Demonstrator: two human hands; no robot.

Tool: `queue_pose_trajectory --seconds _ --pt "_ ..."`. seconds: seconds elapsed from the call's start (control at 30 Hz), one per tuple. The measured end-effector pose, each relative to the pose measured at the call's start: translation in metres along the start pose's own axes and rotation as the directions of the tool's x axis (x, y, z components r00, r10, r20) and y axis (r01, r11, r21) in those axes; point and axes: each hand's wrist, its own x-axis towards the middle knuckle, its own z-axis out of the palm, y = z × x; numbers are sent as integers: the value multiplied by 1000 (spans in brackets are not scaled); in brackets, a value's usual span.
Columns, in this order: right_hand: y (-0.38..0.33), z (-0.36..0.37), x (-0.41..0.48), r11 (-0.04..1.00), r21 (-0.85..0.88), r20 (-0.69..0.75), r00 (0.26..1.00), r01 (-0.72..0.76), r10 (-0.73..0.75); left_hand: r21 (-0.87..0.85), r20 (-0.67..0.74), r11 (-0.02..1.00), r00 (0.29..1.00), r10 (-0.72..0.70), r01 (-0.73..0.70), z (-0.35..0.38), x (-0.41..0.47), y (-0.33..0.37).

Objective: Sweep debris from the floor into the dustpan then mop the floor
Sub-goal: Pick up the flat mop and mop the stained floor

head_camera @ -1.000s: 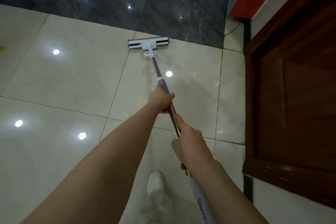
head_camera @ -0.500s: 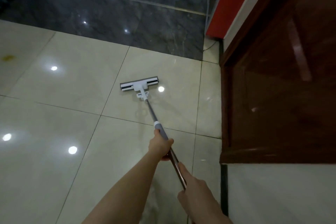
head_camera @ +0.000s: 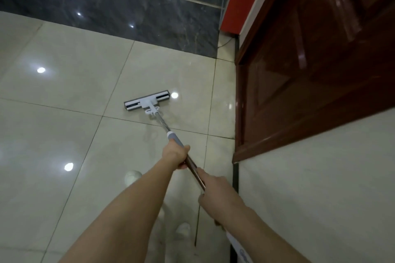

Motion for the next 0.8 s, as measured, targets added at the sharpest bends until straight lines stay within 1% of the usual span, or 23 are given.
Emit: queue_pose_trajectory --seconds 0.13,0.23,0.33,0.47,0.53,0.8 --pt "-21 -12 -1 998 -54 -13 999 32 -33 -27 -12 999 999 37 -37 -21 -6 13" --pt "-41 -29 2 995 -86 -28 998 46 -48 -96 -10 994 999 46 -46 -43 -5 32" --pt "-76 -45 13 991 -116 -51 995 74 -80 -150 -27 986 998 64 -67 -80 0 54" --pt "-144 -66 39 986 -137 -33 995 94 -99 -203 -84 973 992 97 -112 -148 21 82" --pt "-182 -75 55 985 -119 -30 991 123 -128 -229 -125 966 988 90 -117 -188 36 94" --pt "-321 -84 117 943 -179 15 960 279 -281 -271 -271 955 962 41 -117 -346 80 119"
